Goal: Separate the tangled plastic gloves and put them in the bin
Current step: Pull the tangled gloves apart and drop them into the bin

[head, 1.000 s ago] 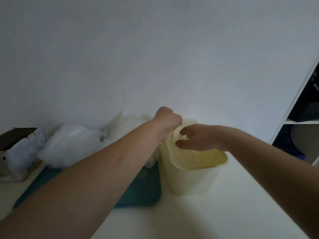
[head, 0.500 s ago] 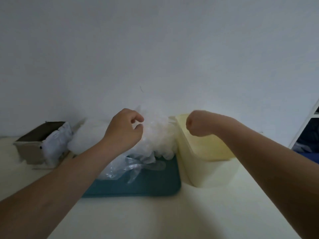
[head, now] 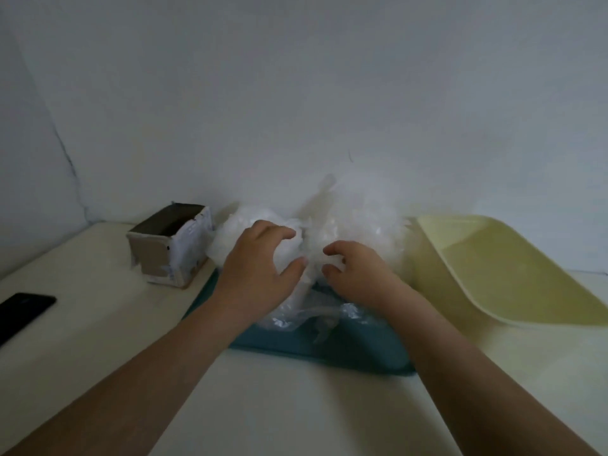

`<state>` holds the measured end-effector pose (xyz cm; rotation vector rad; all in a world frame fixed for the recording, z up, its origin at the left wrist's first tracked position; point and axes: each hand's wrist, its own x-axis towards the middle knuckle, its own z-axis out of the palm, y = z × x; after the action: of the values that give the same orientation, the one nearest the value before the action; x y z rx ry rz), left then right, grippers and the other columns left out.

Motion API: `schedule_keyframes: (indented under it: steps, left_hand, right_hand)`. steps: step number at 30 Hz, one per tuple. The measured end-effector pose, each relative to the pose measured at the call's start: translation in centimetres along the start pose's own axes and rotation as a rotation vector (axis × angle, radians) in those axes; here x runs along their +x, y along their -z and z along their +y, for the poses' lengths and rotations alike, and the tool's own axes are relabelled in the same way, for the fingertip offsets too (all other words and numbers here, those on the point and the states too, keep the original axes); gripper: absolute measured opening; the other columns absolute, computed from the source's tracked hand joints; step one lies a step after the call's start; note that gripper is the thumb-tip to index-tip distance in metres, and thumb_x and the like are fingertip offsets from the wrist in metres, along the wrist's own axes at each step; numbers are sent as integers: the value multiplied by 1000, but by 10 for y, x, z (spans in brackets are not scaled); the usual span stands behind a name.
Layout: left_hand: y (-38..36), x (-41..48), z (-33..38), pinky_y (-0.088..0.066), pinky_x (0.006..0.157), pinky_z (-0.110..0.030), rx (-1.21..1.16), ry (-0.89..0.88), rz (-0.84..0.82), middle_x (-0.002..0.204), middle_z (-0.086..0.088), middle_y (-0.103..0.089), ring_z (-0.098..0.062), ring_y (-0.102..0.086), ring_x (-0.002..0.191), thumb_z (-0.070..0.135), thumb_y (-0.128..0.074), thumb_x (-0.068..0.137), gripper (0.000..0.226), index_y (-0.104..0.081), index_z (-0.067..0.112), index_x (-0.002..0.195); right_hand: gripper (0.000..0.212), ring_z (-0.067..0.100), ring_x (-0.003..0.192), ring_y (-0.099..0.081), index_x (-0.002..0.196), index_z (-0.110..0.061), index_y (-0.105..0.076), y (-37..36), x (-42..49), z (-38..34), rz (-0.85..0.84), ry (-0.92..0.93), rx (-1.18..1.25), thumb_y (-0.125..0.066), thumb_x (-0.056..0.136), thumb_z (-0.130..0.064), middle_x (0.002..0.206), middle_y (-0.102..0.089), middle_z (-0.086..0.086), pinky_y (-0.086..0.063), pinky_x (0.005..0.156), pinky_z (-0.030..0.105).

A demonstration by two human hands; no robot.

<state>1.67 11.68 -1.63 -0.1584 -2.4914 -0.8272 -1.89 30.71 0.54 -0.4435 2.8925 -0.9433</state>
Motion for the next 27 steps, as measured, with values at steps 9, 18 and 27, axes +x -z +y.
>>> schedule_keyframes:
  steps: [9,18,27]
  left_hand:
    - [16,-29,-39,-54,62,-36,64,221,-396,66,7,-62,-9,-60,61,74,-78,68,51,-64,25,72]
    - [26,-3,-41,-50,68,-26,-142,169,-175,79,13,-70,-3,-65,75,45,-72,94,16,-71,32,86]
    - [51,-1,-40,-44,68,-7,-179,141,108,80,15,-68,2,-64,82,49,-62,99,19,-68,33,90]
  right_hand:
    - [30,18,62,-63,77,-18,-66,-29,17,-29,143,189,121,-57,102,-32,67,-65,0,-50,59,32]
    - [58,5,99,-67,135,-35,-62,-36,16,-19,11,154,353,-79,83,-52,118,-66,-12,-57,87,25]
    - [39,9,55,-46,69,-10,-59,-39,27,-10,238,214,217,-67,97,-36,58,-55,3,-39,55,25]
